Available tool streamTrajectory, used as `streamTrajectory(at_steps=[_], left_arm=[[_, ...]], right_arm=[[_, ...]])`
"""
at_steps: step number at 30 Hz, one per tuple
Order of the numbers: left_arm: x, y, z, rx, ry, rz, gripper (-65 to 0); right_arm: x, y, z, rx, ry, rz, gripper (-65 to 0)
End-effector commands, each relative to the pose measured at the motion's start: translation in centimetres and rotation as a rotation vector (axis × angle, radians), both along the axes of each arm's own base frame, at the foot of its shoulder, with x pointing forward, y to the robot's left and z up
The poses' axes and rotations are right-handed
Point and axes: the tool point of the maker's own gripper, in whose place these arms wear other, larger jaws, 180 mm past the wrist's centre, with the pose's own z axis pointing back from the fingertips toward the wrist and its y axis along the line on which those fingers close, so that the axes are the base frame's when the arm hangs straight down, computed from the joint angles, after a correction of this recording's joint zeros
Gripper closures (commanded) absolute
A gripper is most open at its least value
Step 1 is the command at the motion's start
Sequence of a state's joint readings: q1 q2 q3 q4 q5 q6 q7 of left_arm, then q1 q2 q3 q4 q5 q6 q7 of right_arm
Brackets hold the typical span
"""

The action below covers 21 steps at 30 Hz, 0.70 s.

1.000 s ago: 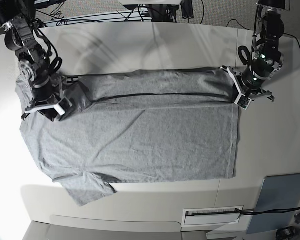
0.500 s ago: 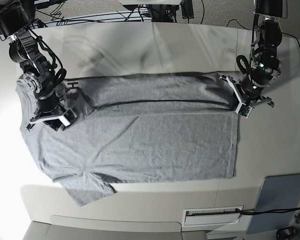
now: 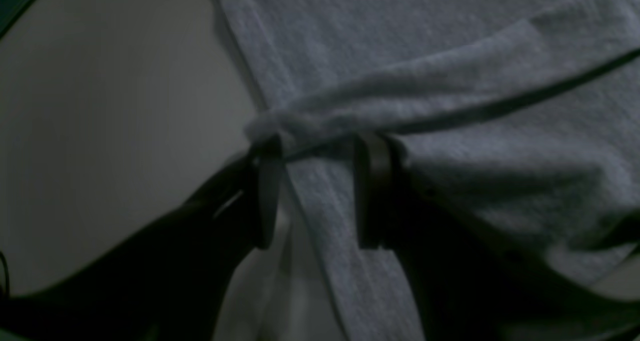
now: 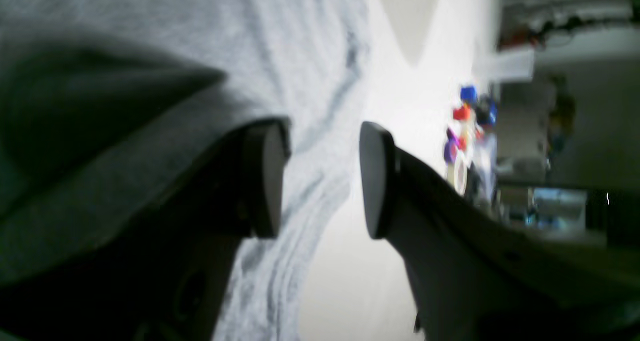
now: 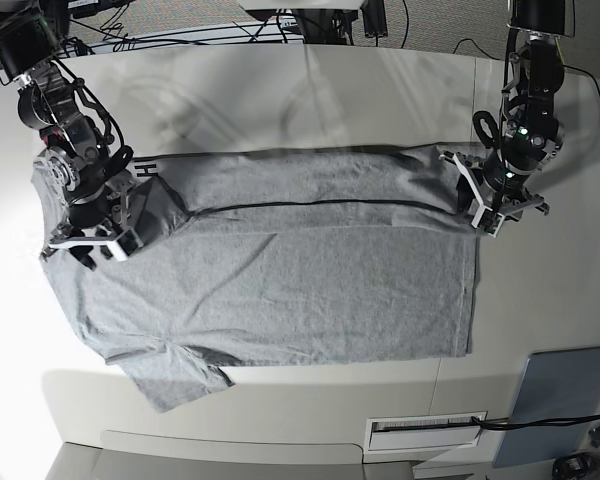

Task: Fold the T-shirt properly
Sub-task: 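Fold the held edge under and drag the shirt further toward the arms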

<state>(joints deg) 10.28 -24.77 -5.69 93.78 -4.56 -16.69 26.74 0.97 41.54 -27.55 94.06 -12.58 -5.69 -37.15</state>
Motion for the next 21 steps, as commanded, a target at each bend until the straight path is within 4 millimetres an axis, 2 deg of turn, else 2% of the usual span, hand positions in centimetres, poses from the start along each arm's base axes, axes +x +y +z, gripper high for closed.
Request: streamTrajectory(at_steps=[1, 5, 12, 14, 17, 18, 21], left_arm=[[1.0, 0.5, 1.4, 0.006, -0.049, 0.003, -25.1], [0.9, 0.5, 1.3, 0.008, -0.043, 0.004, -25.1], [0.5, -0.6, 1.1, -0.116, -0.003, 0.027, -23.3], [0.0, -1.0, 0.9, -0.156, 0.012, 0.033, -16.6], [-0.8, -1.3, 0.3, -0.184, 0.033, 0.037, 0.0], [-1.2, -1.4, 0.0, -0.187, 0.041, 0.039, 0.0], [-1.8, -1.7, -0.6, -0.207, 0.052, 0.067, 0.0]], right_arm=[[1.0, -0.9, 2.3, -0.019, -0.082, -0.021, -25.1], [1.0, -1.7, 2.8, -0.013, -0.108, -0.071, -25.1], [-0.3, -2.0, 1.1, 0.021, -0.047, -0.108, -24.6], [-1.2, -2.1, 0.3, 0.028, -0.03, -0.122, -18.2], [-2.4, -2.7, -0.3, 0.039, -0.049, -0.167, -1.9], [-2.7, -2.8, -0.4, 0.041, -0.056, -0.179, 0.0], [-3.5, -2.7, -1.4, 0.061, -0.041, -0.196, 0.0]])
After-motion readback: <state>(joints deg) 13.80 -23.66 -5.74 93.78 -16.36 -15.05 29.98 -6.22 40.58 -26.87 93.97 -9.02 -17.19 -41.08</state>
